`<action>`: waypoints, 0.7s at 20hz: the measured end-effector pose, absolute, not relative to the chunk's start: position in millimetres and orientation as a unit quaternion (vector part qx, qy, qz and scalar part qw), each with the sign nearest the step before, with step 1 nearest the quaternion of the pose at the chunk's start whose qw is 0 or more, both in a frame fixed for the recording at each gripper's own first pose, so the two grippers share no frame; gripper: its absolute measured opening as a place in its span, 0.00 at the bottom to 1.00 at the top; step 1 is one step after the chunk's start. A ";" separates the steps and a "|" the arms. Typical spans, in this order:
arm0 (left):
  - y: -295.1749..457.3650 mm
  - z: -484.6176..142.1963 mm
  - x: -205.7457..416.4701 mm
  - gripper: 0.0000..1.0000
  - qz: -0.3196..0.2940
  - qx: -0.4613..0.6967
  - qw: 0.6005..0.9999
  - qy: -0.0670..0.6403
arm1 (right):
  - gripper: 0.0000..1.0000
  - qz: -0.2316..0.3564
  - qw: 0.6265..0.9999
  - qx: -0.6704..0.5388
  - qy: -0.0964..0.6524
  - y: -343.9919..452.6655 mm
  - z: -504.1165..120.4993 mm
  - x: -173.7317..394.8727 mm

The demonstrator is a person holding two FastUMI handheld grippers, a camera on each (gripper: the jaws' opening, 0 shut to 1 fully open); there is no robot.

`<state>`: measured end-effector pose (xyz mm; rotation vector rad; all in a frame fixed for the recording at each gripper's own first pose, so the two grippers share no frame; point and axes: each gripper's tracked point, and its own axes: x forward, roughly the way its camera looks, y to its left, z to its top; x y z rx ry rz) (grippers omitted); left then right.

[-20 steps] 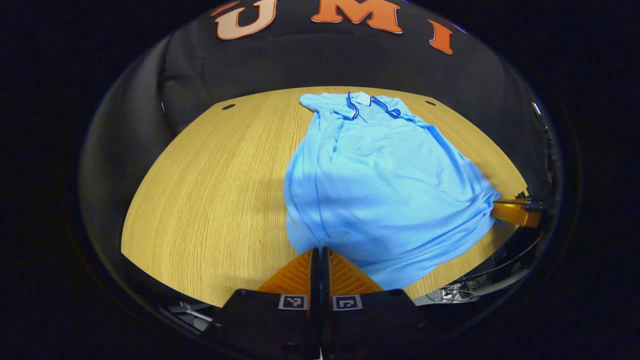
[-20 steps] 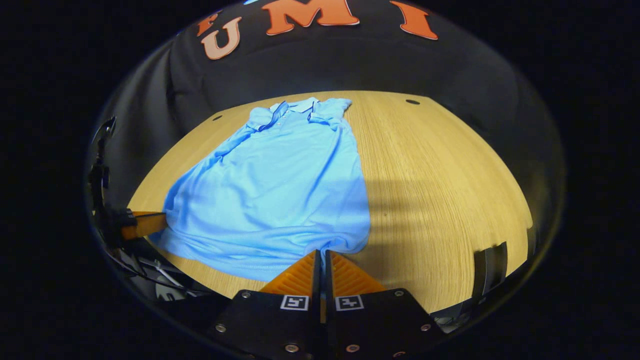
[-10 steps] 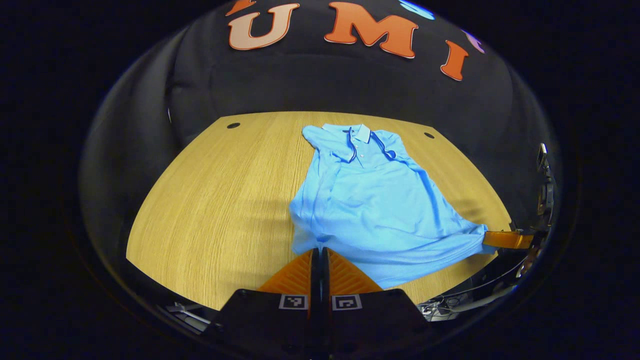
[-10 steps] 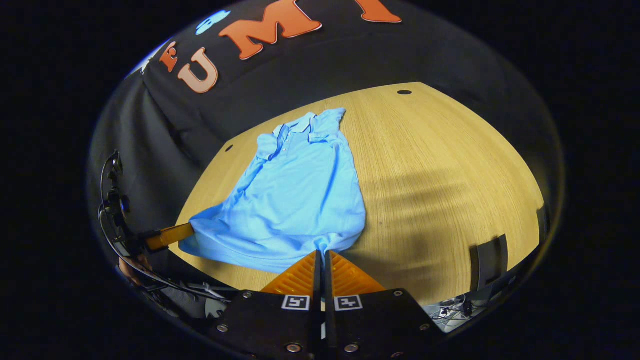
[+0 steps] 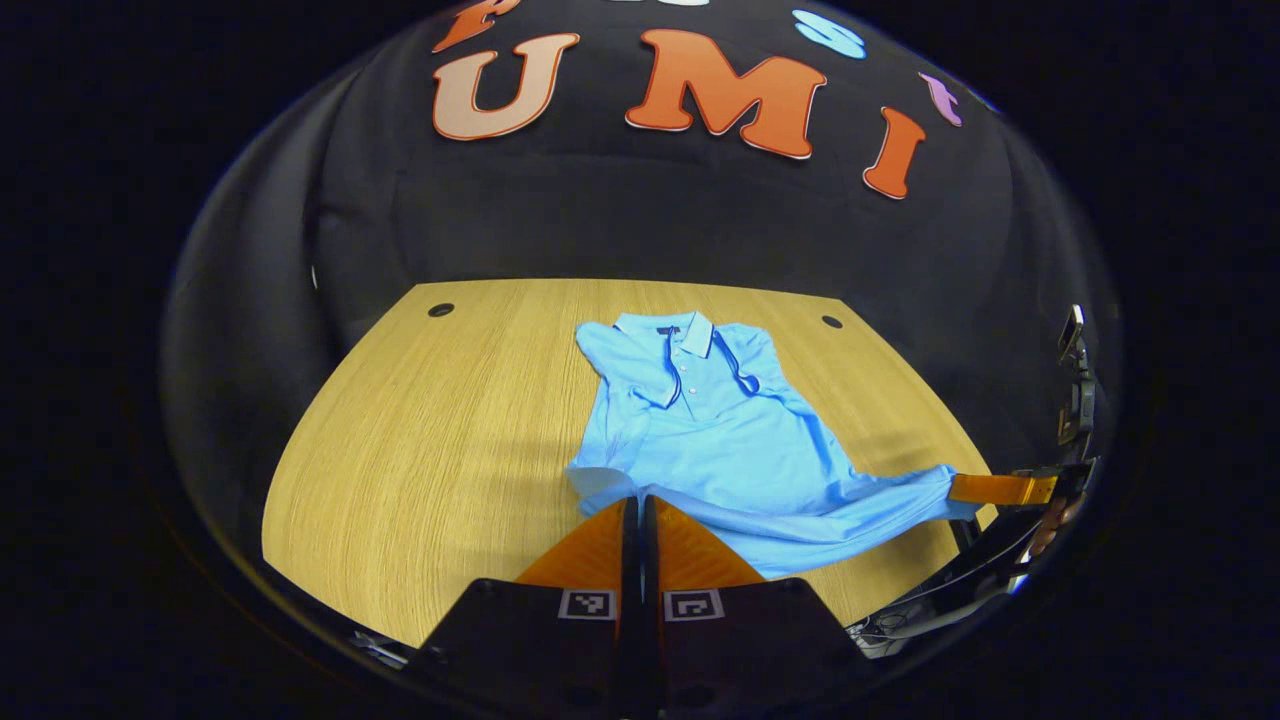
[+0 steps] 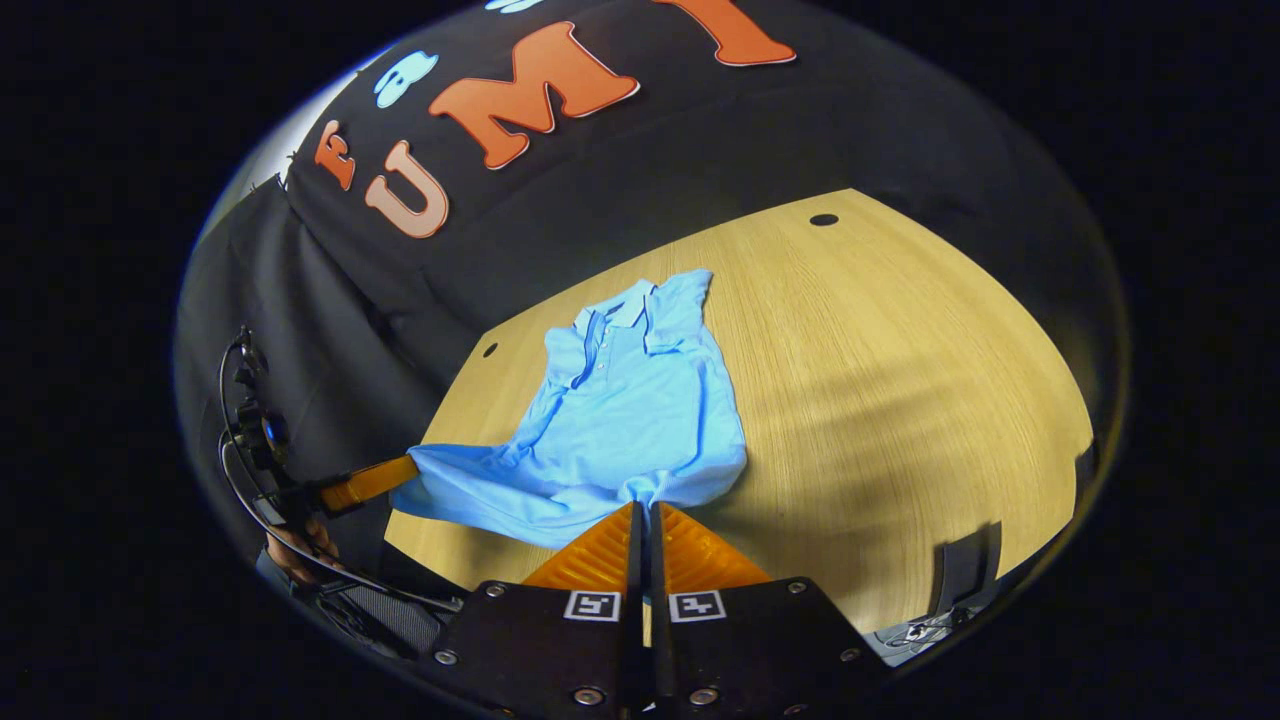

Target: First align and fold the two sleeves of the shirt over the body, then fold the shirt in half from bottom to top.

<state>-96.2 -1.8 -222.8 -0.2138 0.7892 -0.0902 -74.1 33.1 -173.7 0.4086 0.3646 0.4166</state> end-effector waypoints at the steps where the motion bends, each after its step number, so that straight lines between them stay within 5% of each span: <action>1: -0.9 -220.1 -87.7 0.04 -0.046 -0.101 0.918 0.381 | 0.04 0.203 0.943 0.197 0.173 32.6 -163.5 -68.4; 14: 18.6 -235.2 11.8 0.04 -0.063 -0.124 0.910 0.390 | 0.03 0.184 0.954 0.157 0.178 34.4 -103.5 4.9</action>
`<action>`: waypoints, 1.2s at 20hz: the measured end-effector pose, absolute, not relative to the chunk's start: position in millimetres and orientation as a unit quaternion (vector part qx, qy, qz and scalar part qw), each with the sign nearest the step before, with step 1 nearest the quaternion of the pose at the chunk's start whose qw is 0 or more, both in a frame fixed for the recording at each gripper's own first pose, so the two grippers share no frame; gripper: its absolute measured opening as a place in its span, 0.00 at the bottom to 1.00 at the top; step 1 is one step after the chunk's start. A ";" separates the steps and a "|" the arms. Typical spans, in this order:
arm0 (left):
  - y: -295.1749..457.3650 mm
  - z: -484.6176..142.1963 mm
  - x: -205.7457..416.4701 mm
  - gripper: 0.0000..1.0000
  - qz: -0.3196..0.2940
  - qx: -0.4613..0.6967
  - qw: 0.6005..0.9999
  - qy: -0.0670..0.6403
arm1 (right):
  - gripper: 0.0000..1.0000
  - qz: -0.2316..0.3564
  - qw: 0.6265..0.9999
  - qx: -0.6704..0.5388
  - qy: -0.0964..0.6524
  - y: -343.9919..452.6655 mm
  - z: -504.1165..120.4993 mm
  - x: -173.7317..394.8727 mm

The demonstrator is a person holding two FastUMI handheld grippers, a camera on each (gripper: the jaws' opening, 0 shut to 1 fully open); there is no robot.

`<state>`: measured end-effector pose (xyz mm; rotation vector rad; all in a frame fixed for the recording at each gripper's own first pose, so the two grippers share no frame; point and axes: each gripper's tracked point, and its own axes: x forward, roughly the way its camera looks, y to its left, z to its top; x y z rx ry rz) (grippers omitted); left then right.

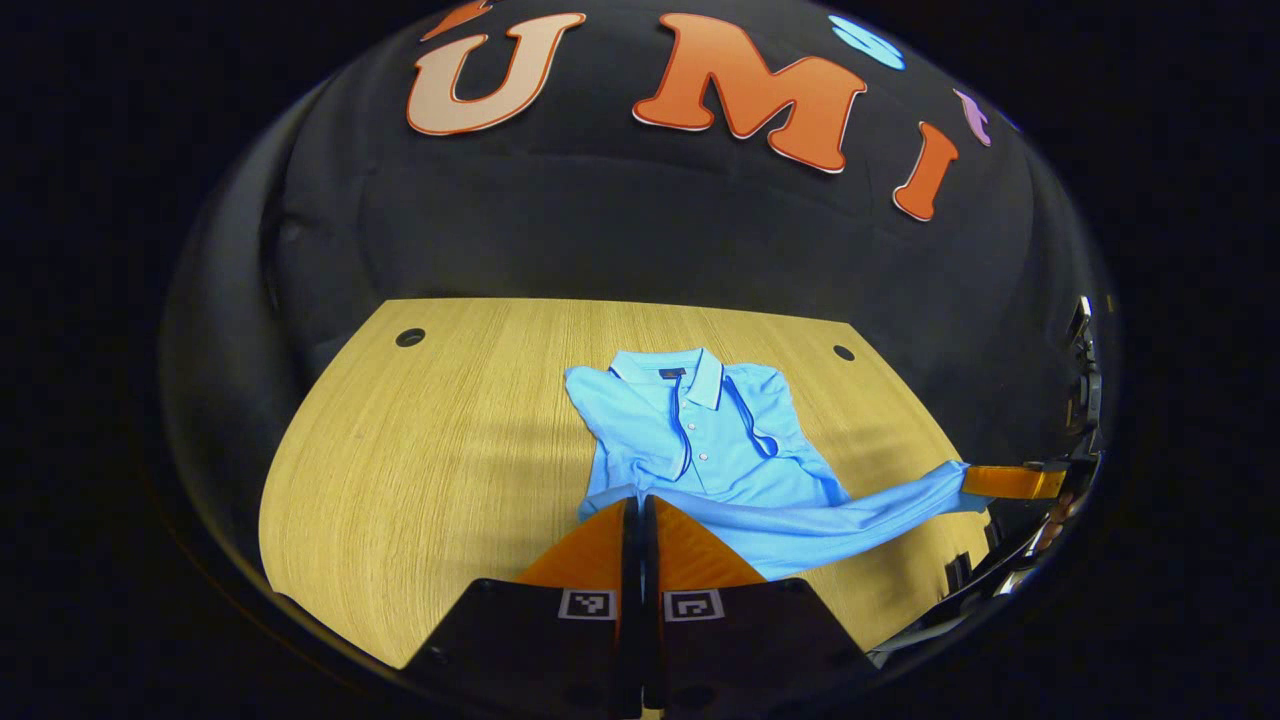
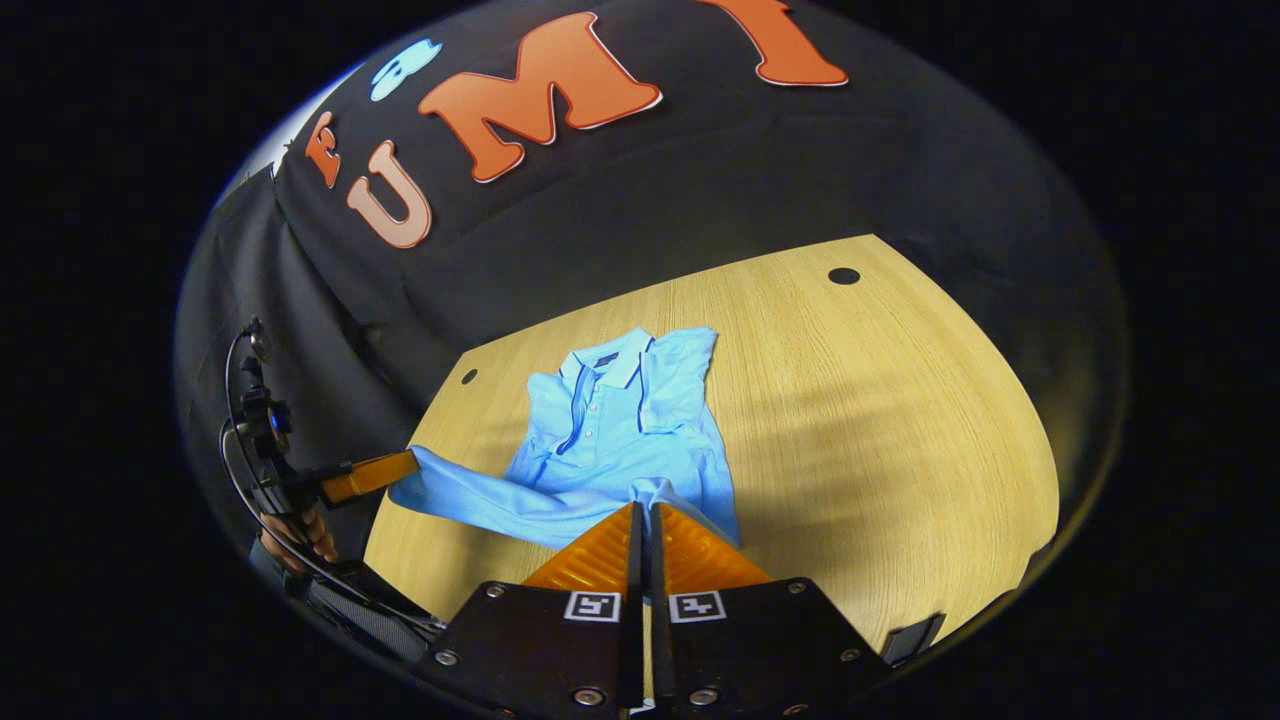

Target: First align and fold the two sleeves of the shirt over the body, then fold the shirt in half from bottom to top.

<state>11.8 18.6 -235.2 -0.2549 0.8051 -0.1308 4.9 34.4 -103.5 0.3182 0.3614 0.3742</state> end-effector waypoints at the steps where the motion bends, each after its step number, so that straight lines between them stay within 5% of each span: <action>1: 20.2 -236.5 20.6 0.04 -0.066 -0.123 0.910 0.391 | 0.03 0.183 0.954 0.153 0.180 36.0 -100.8 12.9; 16: 34.3 -282.5 158.8 0.04 -0.110 -0.075 0.914 0.382 | 0.04 0.153 0.961 0.149 0.175 53.0 -32.0 167.0; 24: 51.2 -316.7 232.8 0.03 -0.068 -0.135 0.917 0.370 | 0.03 0.139 0.965 0.143 0.173 59.0 -27.9 249.2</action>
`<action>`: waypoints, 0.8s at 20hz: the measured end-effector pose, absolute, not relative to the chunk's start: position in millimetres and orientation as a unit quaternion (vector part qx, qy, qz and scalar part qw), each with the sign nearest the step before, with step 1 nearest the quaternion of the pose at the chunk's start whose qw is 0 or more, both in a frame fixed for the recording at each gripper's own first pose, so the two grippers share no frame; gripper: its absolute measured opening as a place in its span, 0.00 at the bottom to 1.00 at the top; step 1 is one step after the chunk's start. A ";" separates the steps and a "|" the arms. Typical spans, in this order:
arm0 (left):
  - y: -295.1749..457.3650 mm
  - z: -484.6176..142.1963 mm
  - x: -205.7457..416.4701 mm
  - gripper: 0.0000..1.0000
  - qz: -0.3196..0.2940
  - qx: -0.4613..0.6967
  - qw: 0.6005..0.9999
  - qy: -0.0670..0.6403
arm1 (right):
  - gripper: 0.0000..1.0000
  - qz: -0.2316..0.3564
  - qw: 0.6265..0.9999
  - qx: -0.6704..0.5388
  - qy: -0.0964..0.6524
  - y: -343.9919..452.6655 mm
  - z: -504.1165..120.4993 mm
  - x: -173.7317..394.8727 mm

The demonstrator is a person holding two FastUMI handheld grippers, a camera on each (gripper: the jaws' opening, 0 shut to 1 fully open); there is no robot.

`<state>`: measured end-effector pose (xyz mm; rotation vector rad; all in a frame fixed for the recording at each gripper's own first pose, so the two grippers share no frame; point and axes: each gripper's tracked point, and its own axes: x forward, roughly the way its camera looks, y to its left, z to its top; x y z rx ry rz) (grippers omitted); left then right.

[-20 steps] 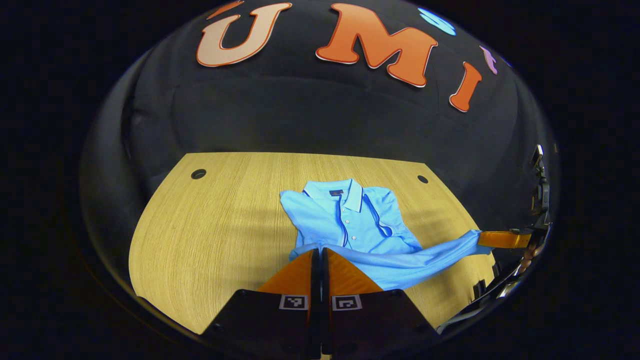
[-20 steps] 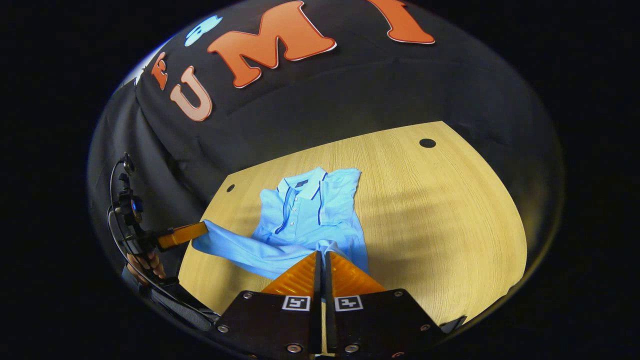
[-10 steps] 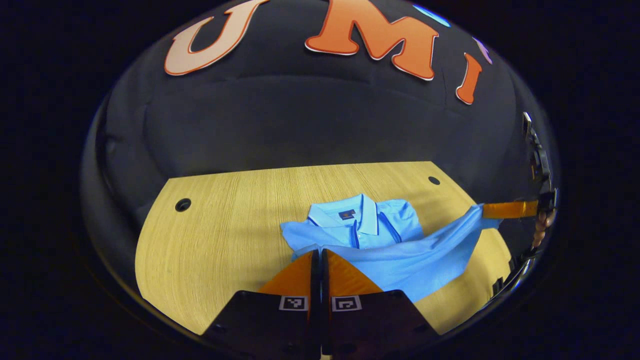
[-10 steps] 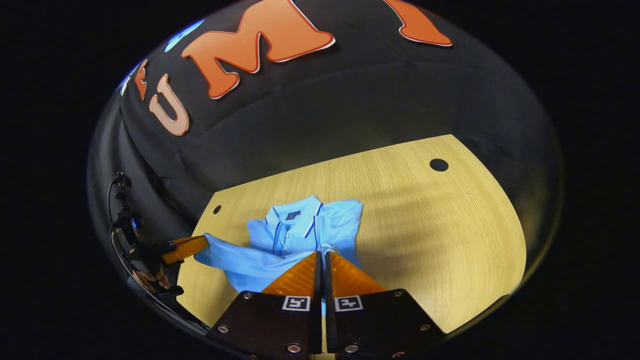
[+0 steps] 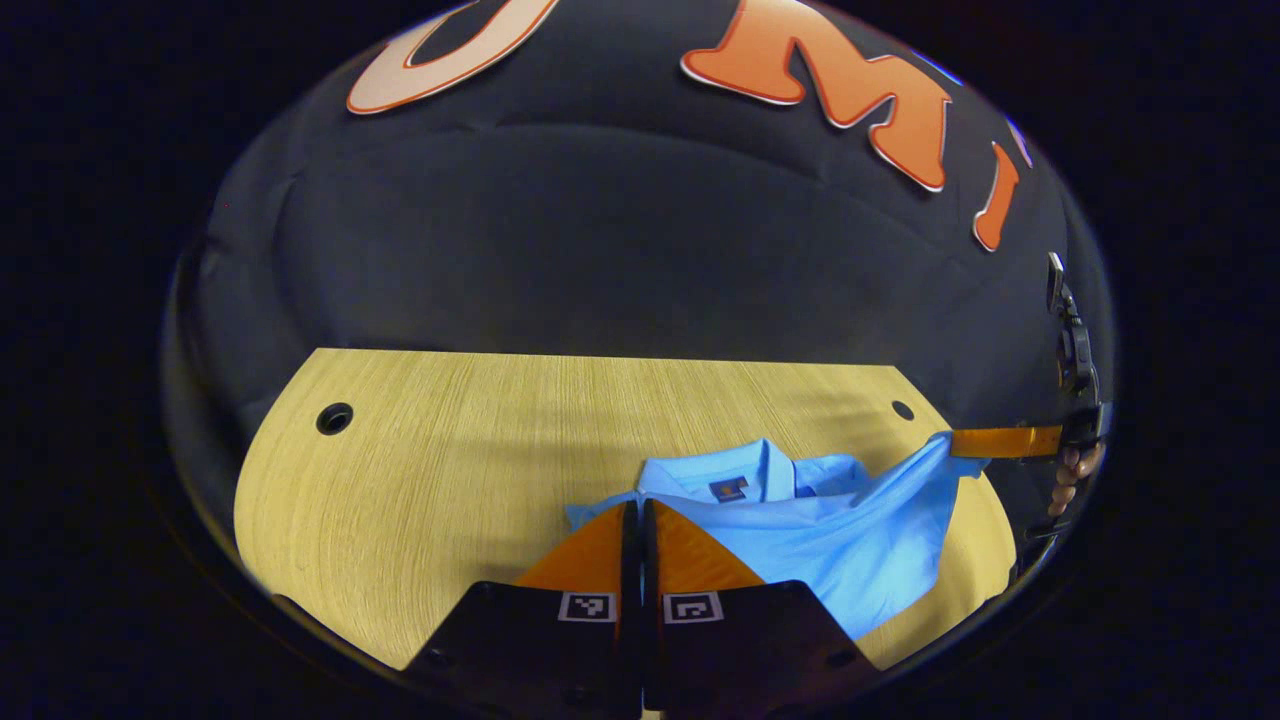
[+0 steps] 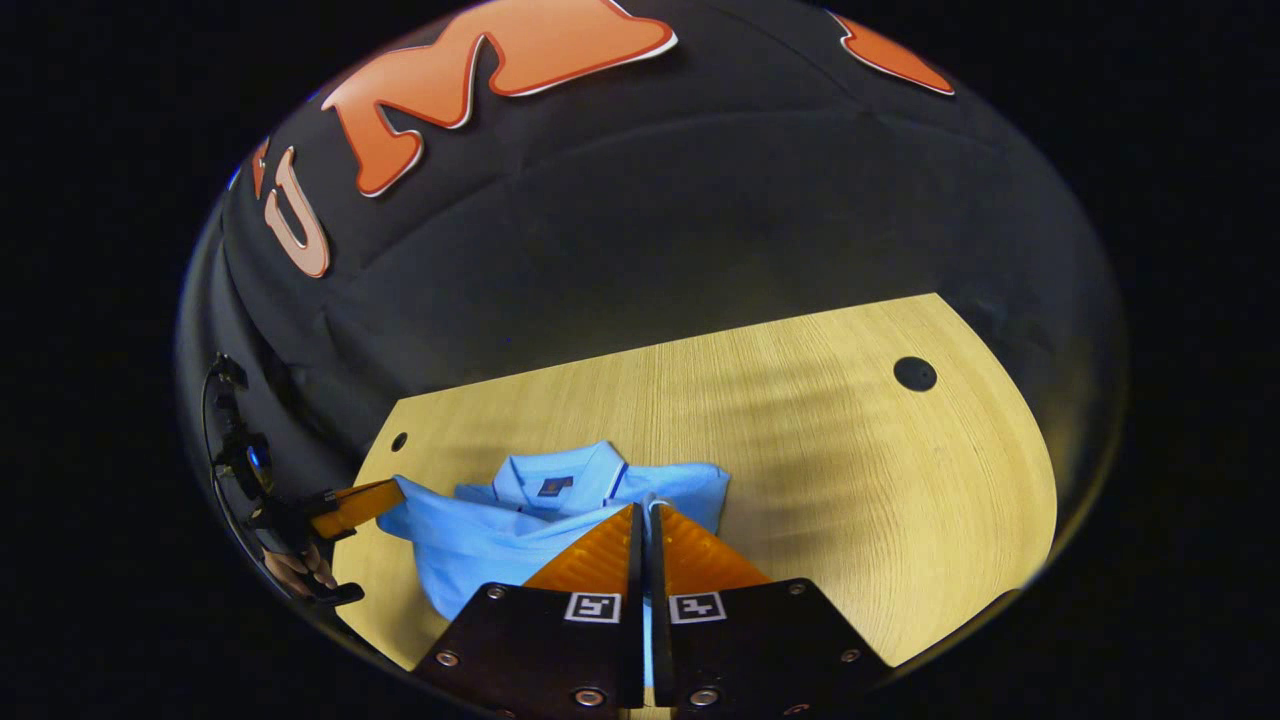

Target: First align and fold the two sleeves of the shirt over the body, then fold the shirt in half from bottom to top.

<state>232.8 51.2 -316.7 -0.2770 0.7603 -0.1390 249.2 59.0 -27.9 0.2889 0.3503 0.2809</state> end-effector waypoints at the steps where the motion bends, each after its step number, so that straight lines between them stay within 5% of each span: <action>1: 58.1 -323.5 241.3 0.04 -0.054 -0.140 0.917 0.369 | 0.03 0.132 0.965 0.147 0.174 56.7 -28.9 261.3; 3: 65.5 -340.6 255.8 0.04 -0.040 -0.153 0.912 0.378 | 0.04 0.109 0.964 0.162 0.182 45.8 -37.1 286.7; 5: 81.1 -351.8 266.2 0.16 -0.015 -0.138 0.915 0.379 | 0.11 0.082 0.956 0.204 0.195 31.1 -43.0 306.0; 10: 77.4 -330.2 258.8 0.99 -0.023 -0.133 0.920 0.367 | 0.55 0.059 0.965 0.198 0.162 1.0 -24.2 290.5; 13: 73.3 -300.8 249.6 0.98 -0.029 -0.115 0.932 0.343 | 0.81 0.071 0.967 0.195 0.146 -0.3 -10.4 251.2; 16: 63.0 -264.3 230.7 0.99 -0.035 -0.114 0.940 0.320 | 0.92 0.078 0.972 0.188 0.121 0.4 4.6 214.9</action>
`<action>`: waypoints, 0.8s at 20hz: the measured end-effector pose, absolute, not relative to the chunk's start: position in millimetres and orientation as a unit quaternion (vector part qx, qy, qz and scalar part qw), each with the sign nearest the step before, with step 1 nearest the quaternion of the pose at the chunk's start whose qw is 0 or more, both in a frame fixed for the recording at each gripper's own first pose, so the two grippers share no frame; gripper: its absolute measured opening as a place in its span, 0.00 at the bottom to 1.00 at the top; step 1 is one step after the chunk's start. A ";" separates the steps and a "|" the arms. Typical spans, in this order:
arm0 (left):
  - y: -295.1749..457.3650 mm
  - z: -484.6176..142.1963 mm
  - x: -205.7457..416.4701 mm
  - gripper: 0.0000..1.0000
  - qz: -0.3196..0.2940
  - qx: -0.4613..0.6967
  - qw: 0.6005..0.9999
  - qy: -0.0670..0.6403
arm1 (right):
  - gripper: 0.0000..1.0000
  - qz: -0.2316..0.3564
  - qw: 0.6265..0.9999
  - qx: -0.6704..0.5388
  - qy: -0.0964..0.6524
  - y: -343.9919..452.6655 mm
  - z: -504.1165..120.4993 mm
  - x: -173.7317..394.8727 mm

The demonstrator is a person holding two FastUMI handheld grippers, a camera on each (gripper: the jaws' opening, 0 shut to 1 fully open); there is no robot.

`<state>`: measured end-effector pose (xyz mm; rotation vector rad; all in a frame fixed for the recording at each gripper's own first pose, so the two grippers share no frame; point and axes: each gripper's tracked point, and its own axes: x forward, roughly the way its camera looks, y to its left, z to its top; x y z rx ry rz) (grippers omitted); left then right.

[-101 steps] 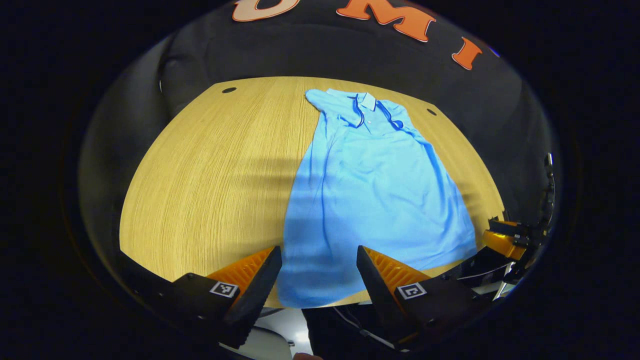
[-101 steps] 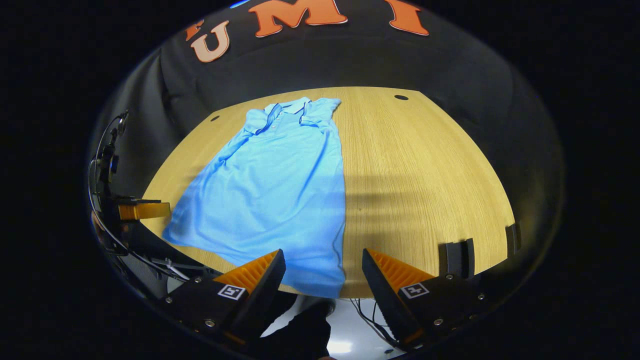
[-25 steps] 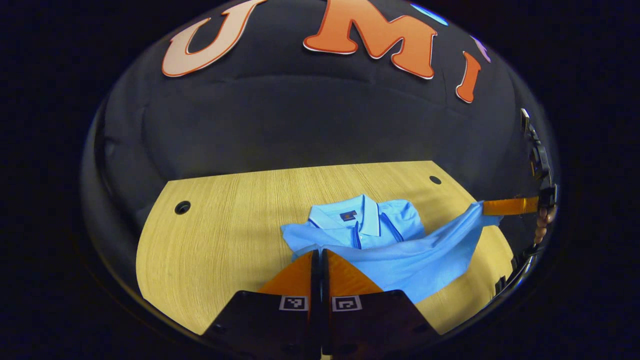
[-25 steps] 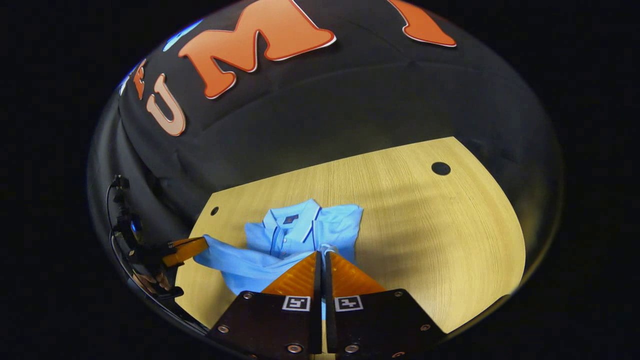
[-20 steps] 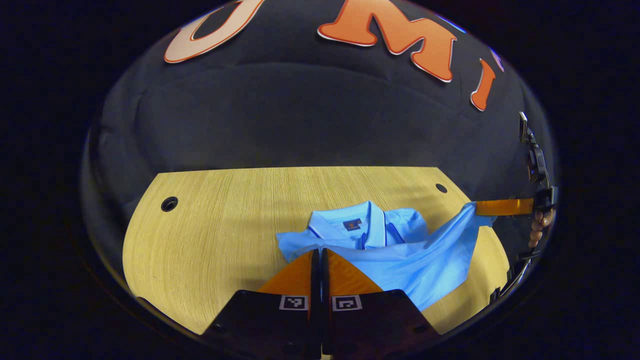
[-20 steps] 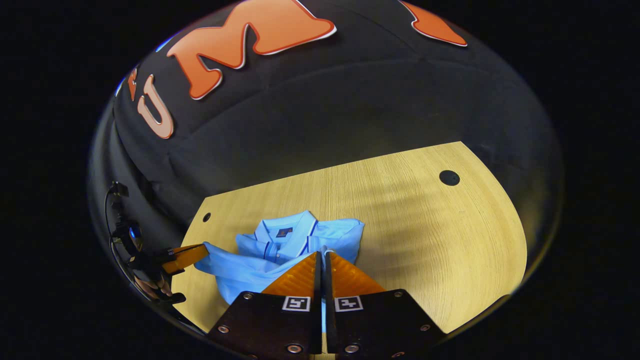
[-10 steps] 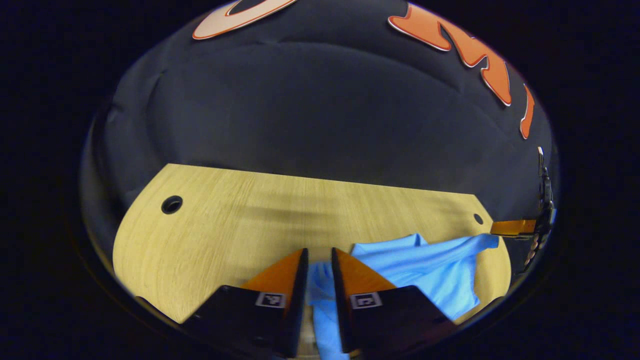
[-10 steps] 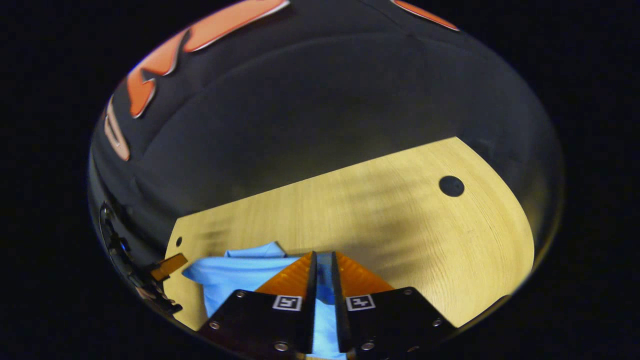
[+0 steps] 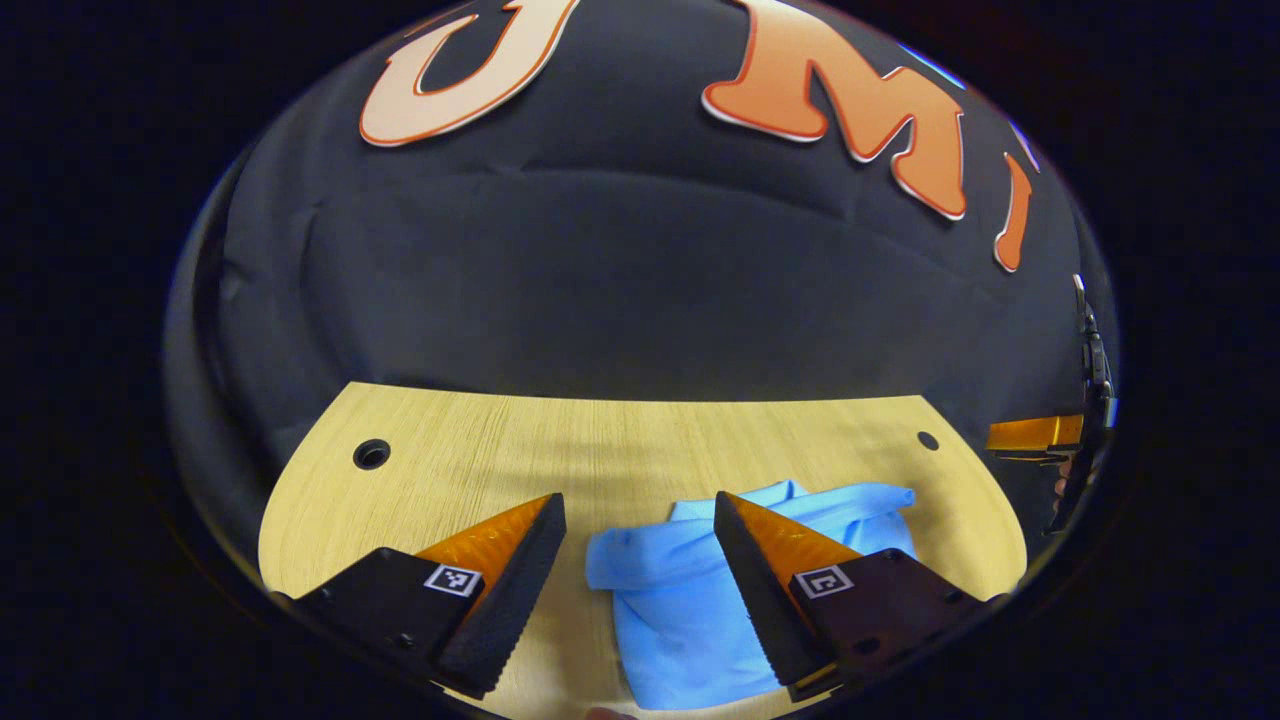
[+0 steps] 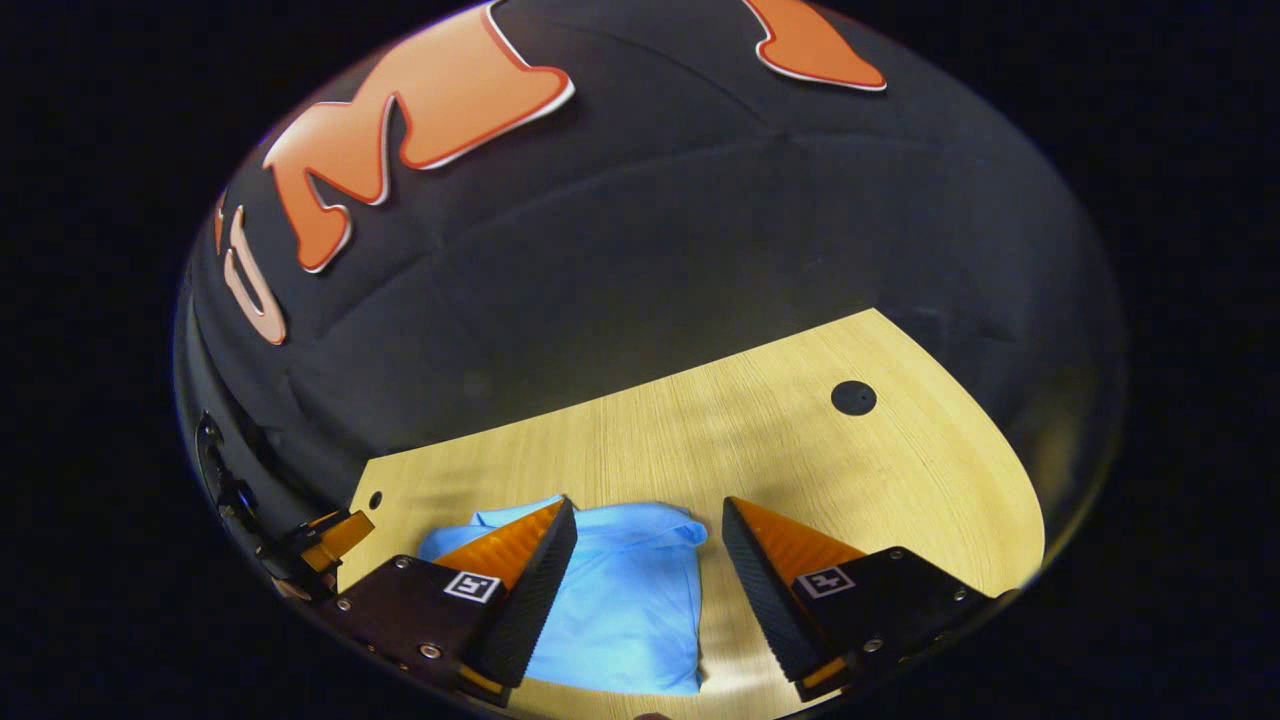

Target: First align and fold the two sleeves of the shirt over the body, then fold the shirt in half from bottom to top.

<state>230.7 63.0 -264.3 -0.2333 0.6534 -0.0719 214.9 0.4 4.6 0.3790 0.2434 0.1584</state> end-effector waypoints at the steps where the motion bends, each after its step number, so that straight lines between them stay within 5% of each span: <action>1: 59.5 -253.0 222.1 0.98 -0.033 -0.114 0.941 0.316 | 0.96 0.081 0.973 0.185 0.111 -0.2 8.8 201.6; 16: -9.3 -67.6 0.7 0.97 0.015 -0.141 0.971 0.192 | 0.97 0.157 0.980 0.112 -0.040 2.2 58.1 -40.8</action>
